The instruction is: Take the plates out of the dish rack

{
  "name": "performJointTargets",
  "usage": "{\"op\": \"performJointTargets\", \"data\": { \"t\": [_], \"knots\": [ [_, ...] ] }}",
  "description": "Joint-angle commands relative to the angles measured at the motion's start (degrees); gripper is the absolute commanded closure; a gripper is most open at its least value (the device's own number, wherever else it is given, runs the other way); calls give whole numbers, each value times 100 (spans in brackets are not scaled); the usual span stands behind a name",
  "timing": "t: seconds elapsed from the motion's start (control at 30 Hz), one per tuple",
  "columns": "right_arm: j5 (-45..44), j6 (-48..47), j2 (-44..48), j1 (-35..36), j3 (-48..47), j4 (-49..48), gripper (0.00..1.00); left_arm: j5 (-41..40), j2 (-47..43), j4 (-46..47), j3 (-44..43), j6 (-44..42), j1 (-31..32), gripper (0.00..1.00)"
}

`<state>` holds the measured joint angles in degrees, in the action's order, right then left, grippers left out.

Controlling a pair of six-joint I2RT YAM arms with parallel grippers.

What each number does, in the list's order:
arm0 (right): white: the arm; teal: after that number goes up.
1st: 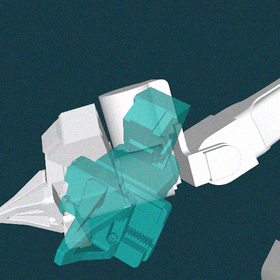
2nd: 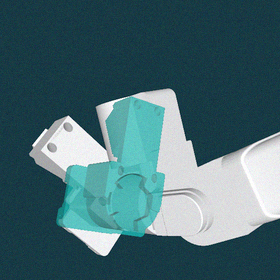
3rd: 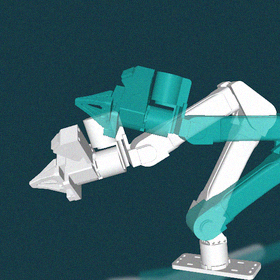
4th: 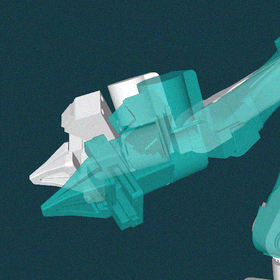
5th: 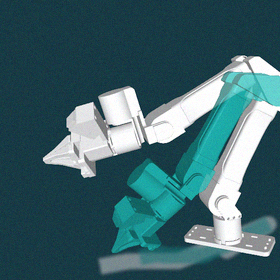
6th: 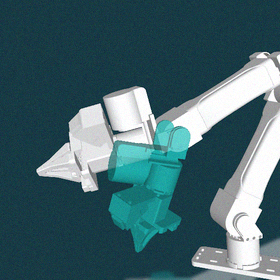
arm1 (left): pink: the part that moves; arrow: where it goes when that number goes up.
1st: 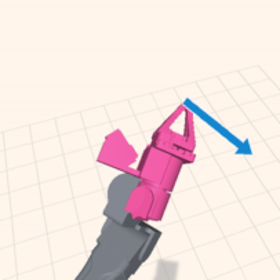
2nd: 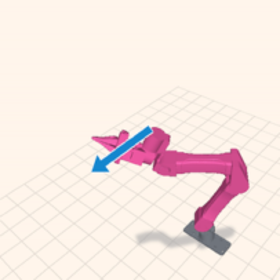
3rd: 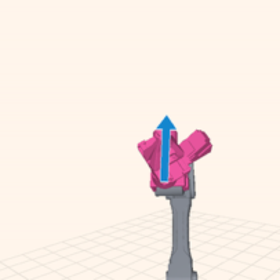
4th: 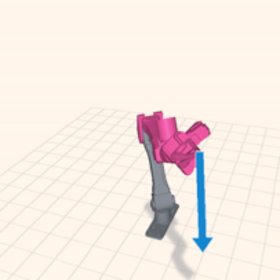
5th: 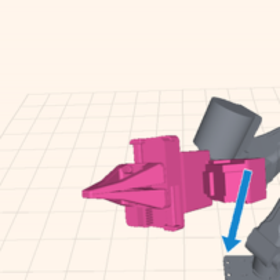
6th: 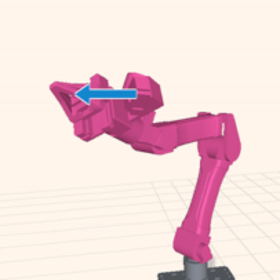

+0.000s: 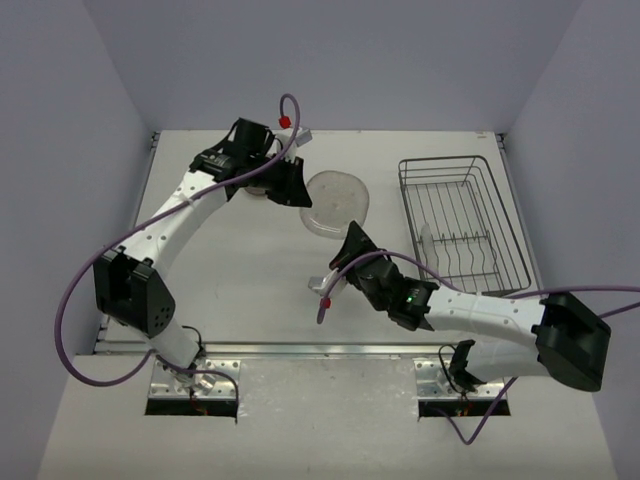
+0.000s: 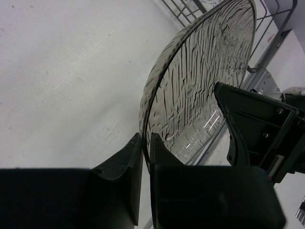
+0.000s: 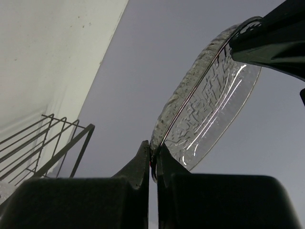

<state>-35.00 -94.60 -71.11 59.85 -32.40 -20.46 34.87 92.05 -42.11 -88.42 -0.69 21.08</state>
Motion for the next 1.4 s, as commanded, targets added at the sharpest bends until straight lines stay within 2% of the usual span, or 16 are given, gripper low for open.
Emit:
{"op": "performJointTargets", "data": {
  "t": [0.0, 0.03, 0.1, 0.13, 0.2, 0.3, 0.43, 0.5, 0.57, 0.67, 0.93, 1.1, 1.27, 1.37],
  "knots": [
    [-68, 368, 45, 105, -440, -51, 100, 107, -36, 394, 59, 224, -24, 100],
    [-85, 513, 28, 114, -509, 162, 75, 116, -96, 505, 170, 303, -100, 100],
    [-101, 723, 35, 114, -614, 384, 32, 179, -138, 588, 262, 392, -322, 100],
    [-103, 836, 43, 108, -660, 491, 18, 207, -137, 605, 279, 403, -450, 100],
    [-110, 1180, 98, 100, -800, 796, 1, 268, -49, 609, 246, 516, -905, 100],
    [23, 1960, 187, -62, -1038, 1660, 1, 186, 313, 573, 30, 618, -1706, 100],
    [337, 2955, 231, -697, -1305, 2462, 1, 92, 946, 674, -478, 759, -2212, 100],
    [459, 3506, 153, -992, -1549, 2959, 1, -50, 1342, 661, -843, 764, -2343, 100],
    [745, 4476, 22, -1423, -1950, 3881, 1, -246, 2072, 577, -1574, 771, -2436, 100],
    [1079, 5352, -78, -1780, -2512, 4657, 1, -329, 2926, 401, -2435, 730, -2494, 100],
    [1652, 6062, 185, -2424, -2630, 5436, 1, -43, 3974, 411, -3067, 681, -2821, 98],
    [2281, 6700, 168, -2780, -3113, 6135, 1, 23, 4308, 384, -3317, 660, -2964, 98],
    [2832, 7248, 145, -3128, -3453, 6575, 1, 102, 4473, 319, -3450, 600, -2978, 93],
    [3277, 7552, 68, -3432, -3719, 6839, 1, 100, 4517, 335, -3465, 606, -2978, 83]
  ]
}}
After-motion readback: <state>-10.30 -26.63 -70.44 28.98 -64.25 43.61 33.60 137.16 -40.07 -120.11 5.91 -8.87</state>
